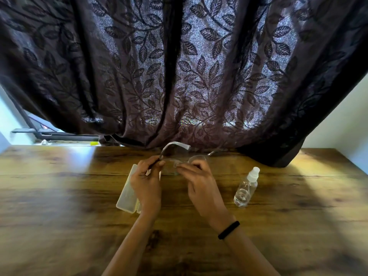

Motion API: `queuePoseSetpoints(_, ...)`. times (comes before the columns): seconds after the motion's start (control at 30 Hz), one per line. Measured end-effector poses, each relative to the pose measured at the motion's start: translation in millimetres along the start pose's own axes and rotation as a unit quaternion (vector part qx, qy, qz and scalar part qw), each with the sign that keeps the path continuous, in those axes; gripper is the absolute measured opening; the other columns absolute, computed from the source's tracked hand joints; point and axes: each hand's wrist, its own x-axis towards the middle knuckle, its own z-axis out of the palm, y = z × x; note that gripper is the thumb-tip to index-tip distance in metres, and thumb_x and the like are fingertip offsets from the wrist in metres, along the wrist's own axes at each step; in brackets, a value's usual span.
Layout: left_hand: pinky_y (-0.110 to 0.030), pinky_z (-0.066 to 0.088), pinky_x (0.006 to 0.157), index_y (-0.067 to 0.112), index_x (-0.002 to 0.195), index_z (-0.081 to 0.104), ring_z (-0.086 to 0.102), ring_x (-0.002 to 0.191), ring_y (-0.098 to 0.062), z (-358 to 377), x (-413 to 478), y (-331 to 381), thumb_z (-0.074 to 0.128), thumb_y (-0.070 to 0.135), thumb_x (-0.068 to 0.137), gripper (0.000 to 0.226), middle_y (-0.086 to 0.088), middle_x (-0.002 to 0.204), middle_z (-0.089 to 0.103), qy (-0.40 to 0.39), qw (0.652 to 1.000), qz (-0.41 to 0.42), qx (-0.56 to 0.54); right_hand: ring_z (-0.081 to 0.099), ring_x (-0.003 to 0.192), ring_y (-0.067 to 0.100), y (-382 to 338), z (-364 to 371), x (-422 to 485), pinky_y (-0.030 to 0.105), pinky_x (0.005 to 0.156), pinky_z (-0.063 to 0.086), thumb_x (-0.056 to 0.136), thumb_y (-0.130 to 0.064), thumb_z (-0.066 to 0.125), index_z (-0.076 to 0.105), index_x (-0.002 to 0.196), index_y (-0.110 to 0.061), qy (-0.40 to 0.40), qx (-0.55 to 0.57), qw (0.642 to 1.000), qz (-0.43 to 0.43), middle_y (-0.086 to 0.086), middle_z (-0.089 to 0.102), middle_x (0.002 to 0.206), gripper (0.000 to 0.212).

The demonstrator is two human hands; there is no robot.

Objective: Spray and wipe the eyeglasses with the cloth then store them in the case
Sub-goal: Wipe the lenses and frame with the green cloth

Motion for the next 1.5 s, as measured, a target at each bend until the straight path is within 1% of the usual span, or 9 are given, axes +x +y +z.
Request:
queuePoseSetpoints(0.13, -0.007, 0.045, 0.072, 0.016, 0.090, 0.068, 0.062, 0.079, -0.004, 3.3, -1.9, 3.2, 0.069, -0.001, 0.073, 0.024, -0.001, 0.084, 0.068, -0.012, 1.000, 0.006, 0.013, 0.049, 0.101, 0.030, 1.3, -4.0, 5.1, 0.038, 0.079, 0.053, 0.076, 0.016, 0.048, 0.064, 0.107, -0.004, 0.007, -0.022, 0.999, 0.022, 0.006, 0.067, 0.112, 0.040)
queuePoseSetpoints(0.27, -0.007, 0.045, 0.073, 0.016, 0.092, 0.067, 0.062, 0.080, -0.009, 5.6, -1.4, 8.4, 0.069, 0.001, 0.073, 0.024, -0.002, 0.086, 0.068, -0.012, 1.000, 0.017, 0.019, 0.044, 0.101, 0.024, 0.9, -1.5, 7.3, 0.029, 0.085, 0.048, 0.079, 0.015, 0.046, 0.060, 0.113, -0.009, 0.009, 0.007, 1.000, 0.027, 0.002, 0.061, 0.123, 0.044)
queuePoseSetpoints(0.47, -0.035, 0.052, 0.077, 0.014, 0.091, 0.067, 0.066, 0.083, -0.022, 3.1, -3.1, 7.7, 0.067, -0.003, 0.075, 0.024, -0.010, 0.088, 0.070, -0.010, 1.000, 0.009, 0.007, 0.038, 0.108, 0.014, -2.4, 5.4, 6.0, 0.022, 0.095, 0.039, 0.085, 0.004, 0.051, 0.054, 0.126, -0.015, -0.031, 0.052, 0.998, 0.005, -0.003, 0.054, 0.134, 0.045)
queuePoseSetpoints(0.53, -0.033, 0.052, 0.076, 0.016, 0.089, 0.067, 0.065, 0.082, -0.020, 1.6, -3.8, 5.9, 0.066, -0.005, 0.074, 0.026, -0.007, 0.086, 0.069, -0.005, 1.000, 0.015, 0.009, 0.035, 0.103, 0.006, 0.8, 4.5, 4.9, 0.018, 0.091, 0.037, 0.083, 0.008, 0.050, 0.058, 0.122, -0.018, -0.039, 0.067, 0.997, 0.003, -0.006, 0.056, 0.131, 0.048)
queuePoseSetpoints(0.7, -0.017, 0.049, 0.074, 0.022, 0.089, 0.066, 0.064, 0.080, -0.013, 1.6, -1.2, 0.9, 0.064, -0.008, 0.074, 0.034, -0.001, 0.085, 0.068, 0.004, 1.000, 0.012, 0.024, 0.039, 0.101, 0.010, 1.4, 9.1, -5.1, 0.016, 0.082, 0.037, 0.072, 0.018, 0.049, 0.069, 0.102, -0.017, -0.038, 0.047, 0.998, 0.014, -0.009, 0.064, 0.120, 0.050)
queuePoseSetpoints(0.87, -0.009, 0.047, 0.073, 0.021, 0.088, 0.066, 0.062, 0.079, -0.010, 1.8, 1.6, 1.5, 0.069, -0.003, 0.072, 0.030, -0.002, 0.084, 0.068, 0.005, 1.000, 0.014, 0.019, 0.046, 0.099, 0.016, 9.8, -1.0, -4.6, 0.037, 0.077, 0.050, 0.072, 0.018, 0.050, 0.070, 0.089, -0.013, -0.005, 0.020, 0.999, 0.036, -0.007, 0.068, 0.112, 0.040)
queuePoseSetpoints(1.03, -0.004, 0.043, 0.070, 0.020, 0.089, 0.067, 0.061, 0.075, 0.001, 5.0, 1.1, 6.6, 0.069, -0.001, 0.072, 0.027, -0.002, 0.083, 0.067, 0.006, 1.000, 0.014, 0.010, 0.049, 0.096, 0.022, 2.1, -2.1, -8.7, 0.046, 0.073, 0.052, 0.076, 0.014, 0.050, 0.059, 0.110, -0.009, 0.031, -0.020, 0.999, 0.014, 0.009, 0.067, 0.089, 0.042)
queuePoseSetpoints(1.3, -0.004, 0.043, 0.070, 0.013, 0.090, 0.068, 0.062, 0.076, 0.002, 4.7, -5.9, 5.0, 0.065, -0.008, 0.074, 0.027, 0.000, 0.084, 0.066, -0.002, 0.999, 0.041, 0.028, 0.055, 0.093, 0.029, -13.2, 7.2, -9.3, 0.046, 0.076, 0.054, 0.080, 0.012, 0.051, 0.043, 0.109, -0.009, 0.023, 0.042, 0.999, 0.004, 0.019, 0.058, 0.103, 0.036)
queuePoseSetpoints(1.5, -0.005, 0.045, 0.069, 0.011, 0.089, 0.069, 0.061, 0.078, -0.002, 6.1, -5.6, 4.9, 0.065, -0.011, 0.073, 0.027, -0.004, 0.084, 0.067, -0.009, 0.998, 0.045, 0.033, 0.058, 0.096, 0.032, -13.2, 7.5, -4.1, 0.041, 0.078, 0.053, 0.077, 0.011, 0.050, 0.039, 0.110, -0.011, 0.035, -0.020, 0.999, -0.019, 0.017, 0.062, 0.104, 0.041)
